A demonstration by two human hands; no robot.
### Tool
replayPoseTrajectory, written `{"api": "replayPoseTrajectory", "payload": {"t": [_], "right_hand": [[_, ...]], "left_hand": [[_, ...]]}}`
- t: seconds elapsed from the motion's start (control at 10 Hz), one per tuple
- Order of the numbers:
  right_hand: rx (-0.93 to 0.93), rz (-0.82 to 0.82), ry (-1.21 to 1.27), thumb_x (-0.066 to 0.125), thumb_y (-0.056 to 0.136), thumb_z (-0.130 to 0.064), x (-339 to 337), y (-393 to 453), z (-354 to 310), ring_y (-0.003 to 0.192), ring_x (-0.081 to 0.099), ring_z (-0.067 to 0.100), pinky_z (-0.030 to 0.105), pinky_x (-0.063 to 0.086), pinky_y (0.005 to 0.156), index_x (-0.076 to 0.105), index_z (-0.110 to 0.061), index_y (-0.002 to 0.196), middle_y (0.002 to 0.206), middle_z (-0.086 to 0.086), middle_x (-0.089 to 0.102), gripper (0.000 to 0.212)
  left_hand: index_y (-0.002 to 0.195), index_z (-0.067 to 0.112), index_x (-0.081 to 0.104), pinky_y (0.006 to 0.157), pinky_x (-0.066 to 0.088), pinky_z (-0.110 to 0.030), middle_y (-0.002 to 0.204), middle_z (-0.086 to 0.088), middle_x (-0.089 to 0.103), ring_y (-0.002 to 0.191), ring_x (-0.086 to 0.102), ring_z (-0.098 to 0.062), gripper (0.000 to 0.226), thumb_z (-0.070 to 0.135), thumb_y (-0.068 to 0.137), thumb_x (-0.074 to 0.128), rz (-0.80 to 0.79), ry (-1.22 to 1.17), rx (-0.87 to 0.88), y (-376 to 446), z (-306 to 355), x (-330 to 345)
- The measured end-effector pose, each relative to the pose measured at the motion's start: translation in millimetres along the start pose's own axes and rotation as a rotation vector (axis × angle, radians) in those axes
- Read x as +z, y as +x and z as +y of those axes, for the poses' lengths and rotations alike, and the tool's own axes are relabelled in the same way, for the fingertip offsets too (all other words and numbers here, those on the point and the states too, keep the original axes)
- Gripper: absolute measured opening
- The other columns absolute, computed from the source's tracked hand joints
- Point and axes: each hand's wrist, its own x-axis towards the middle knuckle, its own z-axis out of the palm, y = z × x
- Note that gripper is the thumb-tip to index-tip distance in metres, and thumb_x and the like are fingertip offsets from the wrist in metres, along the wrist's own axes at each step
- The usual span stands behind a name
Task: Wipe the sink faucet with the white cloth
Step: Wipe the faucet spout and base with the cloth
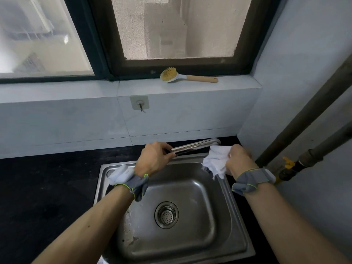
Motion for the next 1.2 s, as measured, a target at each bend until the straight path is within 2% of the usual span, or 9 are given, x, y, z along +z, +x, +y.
{"api": "replayPoseTrajectory", "payload": {"t": [0.1, 0.2, 0.3, 0.5, 0.6, 0.8, 1.0, 1.1, 1.2], "right_hand": [[-0.115, -0.058, -0.120, 0.050, 0.080, -0.012, -16, 8, -1, 0.094, 0.052, 0.027, 0.037, 0.045, 0.081, 0.056, -0.006, 0.102, 0.103, 0.012, 0.053, 0.024], [-0.228, -0.092, -0.162, 0.046, 0.076, -0.015, -16, 10, -14, 0.110, 0.057, 0.040, 0.047, 0.049, 0.091, 0.057, 0.000, 0.096, 0.117, 0.024, 0.059, 0.027], [-0.250, -0.038, 0.106, 0.042, 0.085, -0.003, -6, -6, -35, 0.096, 0.066, 0.036, 0.040, 0.054, 0.075, 0.063, -0.004, 0.100, 0.110, 0.017, 0.067, 0.026], [-0.849, -0.186, -0.550, 0.042, 0.084, 0.000, 12, -23, -6, 0.096, 0.059, 0.025, 0.029, 0.043, 0.080, 0.066, -0.005, 0.113, 0.112, 0.015, 0.067, 0.038], [-1.083, -0.256, -0.744, 0.044, 0.080, 0.004, 12, -7, 14, 0.111, 0.058, 0.031, 0.033, 0.045, 0.087, 0.064, -0.013, 0.120, 0.127, 0.008, 0.063, 0.048], [-1.563, -0.110, -1.211, 0.052, 0.072, -0.002, 6, 25, 16, 0.106, 0.055, 0.034, 0.040, 0.046, 0.087, 0.062, -0.012, 0.118, 0.117, 0.008, 0.064, 0.048], [-1.413, -0.076, -1.390, 0.058, 0.074, -0.010, 13, 32, 2, 0.093, 0.054, 0.028, 0.035, 0.041, 0.079, 0.066, -0.025, 0.105, 0.098, 0.002, 0.067, 0.035], [-1.129, -0.293, -1.258, 0.048, 0.078, -0.006, 7, 24, -6, 0.092, 0.060, 0.030, 0.031, 0.048, 0.074, 0.063, -0.032, 0.110, 0.099, 0.003, 0.066, 0.043], [-0.759, -0.333, -1.081, 0.044, 0.085, -0.003, 5, 27, -6, 0.104, 0.059, 0.037, 0.037, 0.051, 0.087, 0.063, -0.013, 0.106, 0.112, 0.015, 0.065, 0.030]], "left_hand": [[0.109, 0.022, 0.072, 0.084, 0.056, -0.032, 0.092, -0.002, 0.076, 0.087, 0.070, -0.019, 0.029, 0.039, 0.086, 0.068, -0.007, -0.022, -0.002, 1, -2, 1], [0.109, 0.021, 0.071, 0.083, 0.057, -0.032, 0.091, -0.002, 0.076, 0.086, 0.070, -0.019, 0.029, 0.039, 0.087, 0.067, -0.030, -0.043, 0.000, 1, -4, 1], [0.108, 0.021, 0.071, 0.085, 0.057, -0.035, 0.090, -0.001, 0.076, 0.086, 0.070, -0.020, 0.028, 0.039, 0.087, 0.067, -0.047, -0.053, -0.006, 3, -5, 2], [0.112, 0.020, 0.066, 0.085, 0.055, -0.033, 0.097, -0.001, 0.074, 0.091, 0.068, -0.022, 0.027, 0.034, 0.088, 0.064, -0.062, -0.035, -0.006, 5, -1, 4], [0.117, 0.022, 0.067, 0.086, 0.054, -0.032, 0.100, -0.002, 0.074, 0.095, 0.068, -0.024, 0.029, 0.032, 0.090, 0.063, -0.067, -0.024, 0.007, 4, 0, 5], [0.120, 0.024, 0.067, 0.083, 0.050, -0.031, 0.104, -0.004, 0.074, 0.095, 0.067, -0.026, 0.032, 0.031, 0.090, 0.060, -0.050, 0.043, 0.023, 5, 4, 6], [0.116, 0.026, 0.070, 0.077, 0.050, -0.030, 0.098, -0.004, 0.074, 0.093, 0.068, -0.027, 0.029, 0.033, 0.089, 0.062, -0.090, 0.033, 0.014, 9, 4, 4], [0.114, 0.026, 0.071, 0.080, 0.052, -0.032, 0.095, -0.003, 0.074, 0.092, 0.068, -0.026, 0.029, 0.034, 0.088, 0.063, -0.087, 0.010, 0.002, 10, 2, 5], [0.114, 0.025, 0.071, 0.079, 0.051, -0.030, 0.088, -0.001, 0.073, 0.091, 0.069, -0.025, 0.028, 0.034, 0.088, 0.063, -0.075, -0.011, 0.011, 8, 0, 7]]}}
